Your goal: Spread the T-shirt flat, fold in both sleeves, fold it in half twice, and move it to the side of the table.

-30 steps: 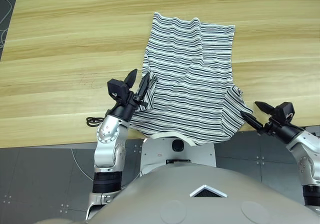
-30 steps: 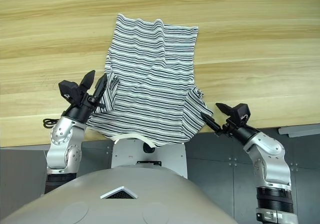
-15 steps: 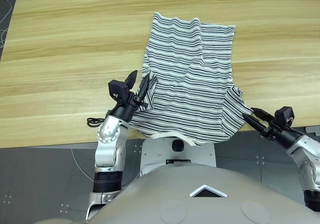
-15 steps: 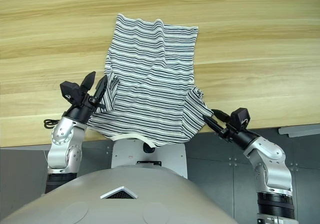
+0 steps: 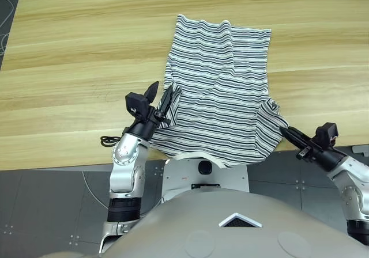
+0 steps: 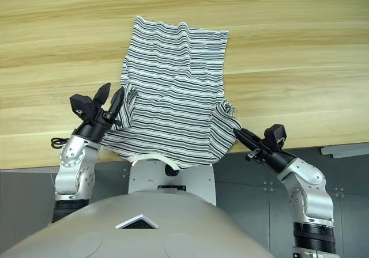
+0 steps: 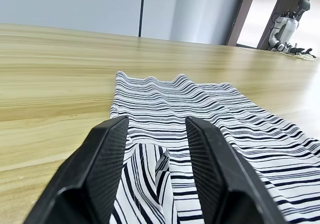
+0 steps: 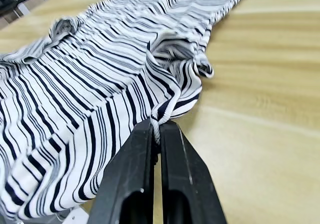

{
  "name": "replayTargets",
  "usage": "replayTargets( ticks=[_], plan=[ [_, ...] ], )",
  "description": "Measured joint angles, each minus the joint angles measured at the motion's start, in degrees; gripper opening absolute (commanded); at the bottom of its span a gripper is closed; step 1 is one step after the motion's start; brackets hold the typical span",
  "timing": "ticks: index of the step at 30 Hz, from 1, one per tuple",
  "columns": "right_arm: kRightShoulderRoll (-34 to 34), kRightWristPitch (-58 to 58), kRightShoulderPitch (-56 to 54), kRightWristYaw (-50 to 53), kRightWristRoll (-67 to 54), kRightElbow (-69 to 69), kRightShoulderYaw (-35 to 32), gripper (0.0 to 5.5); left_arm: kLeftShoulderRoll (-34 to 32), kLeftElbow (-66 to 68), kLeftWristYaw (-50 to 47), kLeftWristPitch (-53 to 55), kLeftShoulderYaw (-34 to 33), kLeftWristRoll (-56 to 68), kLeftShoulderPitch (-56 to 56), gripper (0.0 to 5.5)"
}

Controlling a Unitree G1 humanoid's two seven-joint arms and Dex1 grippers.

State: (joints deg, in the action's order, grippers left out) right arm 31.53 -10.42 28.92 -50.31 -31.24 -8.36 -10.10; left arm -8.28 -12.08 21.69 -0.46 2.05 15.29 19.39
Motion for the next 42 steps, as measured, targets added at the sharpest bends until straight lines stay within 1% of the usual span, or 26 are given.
replayTargets(
  ticks=[4, 8, 11, 18, 21, 30, 37, 42],
  plan=[
    [-1.10, -0.16, 0.12, -1.59, -3.27, -1.64, -0.65, 0.15, 0.02, 0.14, 0.00, -0.03, 0.04, -0.37, 0.01, 2.14],
    [-1.19, -2.81, 1.12, -5.50, -8.69, -6.48, -0.75, 0.15, 0.05, 0.45, 0.01, -0.06, 0.11, -0.44, 0.01, 2.14],
    [-1.16, -4.26, 1.17, -6.36, -9.40, -8.08, 0.71, 0.15, 0.15, 0.45, 0.01, -0.07, 0.43, -0.45, 0.01, 2.14],
    [-1.18, -6.53, -4.80, -5.27, -5.02, -9.08, 8.11, 0.15, 0.50, 0.47, 0.00, -0.32, 0.48, -0.51, 0.06, 2.14],
    [-1.28, -6.73, -7.23, -3.81, -2.70, -8.55, 9.75, 0.15, 0.52, 0.50, -0.01, -0.37, 0.49, -0.67, 0.05, 2.14],
    [-2.32, -7.28, -10.00, 1.30, 0.25, -8.51, 11.44, 0.15, 1.03, 0.61, -0.04, -0.48, 0.64, -1.19, -0.01, 2.14],
    [-1.92, -7.26, -9.59, 0.99, 3.46, -8.30, 13.48, 0.15, 1.08, 0.62, -0.03, -0.49, 1.04, -1.68, -0.03, 2.14],
    [0.17, -5.91, -8.45, -1.53, 6.39, -7.01, 15.23, 1.11, 1.09, 0.61, -0.03, -0.49, 1.09, -1.73, -0.03, 2.14]
  ],
)
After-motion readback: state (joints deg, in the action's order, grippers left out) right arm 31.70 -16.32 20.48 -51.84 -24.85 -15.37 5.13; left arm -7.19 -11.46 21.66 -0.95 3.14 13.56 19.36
